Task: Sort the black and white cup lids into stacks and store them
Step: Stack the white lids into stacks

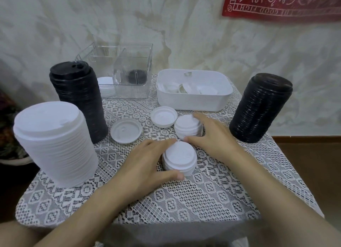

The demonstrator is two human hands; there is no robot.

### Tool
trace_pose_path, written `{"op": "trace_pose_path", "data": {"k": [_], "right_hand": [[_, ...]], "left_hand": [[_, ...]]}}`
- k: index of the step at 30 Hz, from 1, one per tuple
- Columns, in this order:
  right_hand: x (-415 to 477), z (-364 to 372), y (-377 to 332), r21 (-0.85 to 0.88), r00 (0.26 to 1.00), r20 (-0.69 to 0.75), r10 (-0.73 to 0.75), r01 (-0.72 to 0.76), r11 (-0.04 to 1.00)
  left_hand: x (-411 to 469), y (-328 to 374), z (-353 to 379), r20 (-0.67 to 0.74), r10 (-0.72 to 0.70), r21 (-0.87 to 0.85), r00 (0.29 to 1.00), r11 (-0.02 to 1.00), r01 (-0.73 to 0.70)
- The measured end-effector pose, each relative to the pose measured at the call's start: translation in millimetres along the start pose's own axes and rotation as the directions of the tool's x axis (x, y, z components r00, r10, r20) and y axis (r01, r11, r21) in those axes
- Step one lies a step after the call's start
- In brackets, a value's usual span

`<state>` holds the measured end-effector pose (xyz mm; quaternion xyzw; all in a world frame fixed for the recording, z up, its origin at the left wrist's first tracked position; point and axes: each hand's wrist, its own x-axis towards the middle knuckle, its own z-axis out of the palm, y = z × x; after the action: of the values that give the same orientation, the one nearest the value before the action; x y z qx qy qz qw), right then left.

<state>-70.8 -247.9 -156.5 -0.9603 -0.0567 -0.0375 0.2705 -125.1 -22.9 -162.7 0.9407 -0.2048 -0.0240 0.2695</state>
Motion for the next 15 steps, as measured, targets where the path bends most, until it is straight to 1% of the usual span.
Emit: {"op": "trace_pose_path", "data": {"k": [3,5,7,9,11,13,15], "right_hand": [[1,-5,2,0.11,0.998,-0.034,0.051,-0.047,0.993],[0,-9,6,0.244,0.996,-0.033,0.081,-0.07,0.967],[-4,-13,6,0.385,0.997,-0.008,0.076,-0.067,0.92],[-8,-17,4,0.46,0.999,0.023,0.034,-0.041,0.887],[-12,-19,0,0.491,0.999,0.037,-0.031,0.009,0.871],[-16,-20,-5,0.51,0.994,0.066,-0.092,0.046,0.859],[-19,-19,-10,0.512,0.987,0.087,-0.138,0.074,0.856]], "left_hand": [[0,-3,0,-0.002,0.015,-0.02,1.0,1.0,-0.015],[0,-6,0,-0.019,0.003,-0.059,1.0,0.998,-0.004],[2,-10,1,-0.083,-0.019,-0.117,0.996,0.993,0.009],[4,-10,2,-0.173,-0.035,-0.182,0.984,0.983,0.003],[7,-9,2,-0.237,-0.058,-0.24,0.97,0.971,-0.001],[10,-8,3,-0.264,-0.093,-0.346,0.96,0.938,-0.004],[11,-5,3,-0.268,-0.127,-0.478,0.955,0.878,-0.017]]}}
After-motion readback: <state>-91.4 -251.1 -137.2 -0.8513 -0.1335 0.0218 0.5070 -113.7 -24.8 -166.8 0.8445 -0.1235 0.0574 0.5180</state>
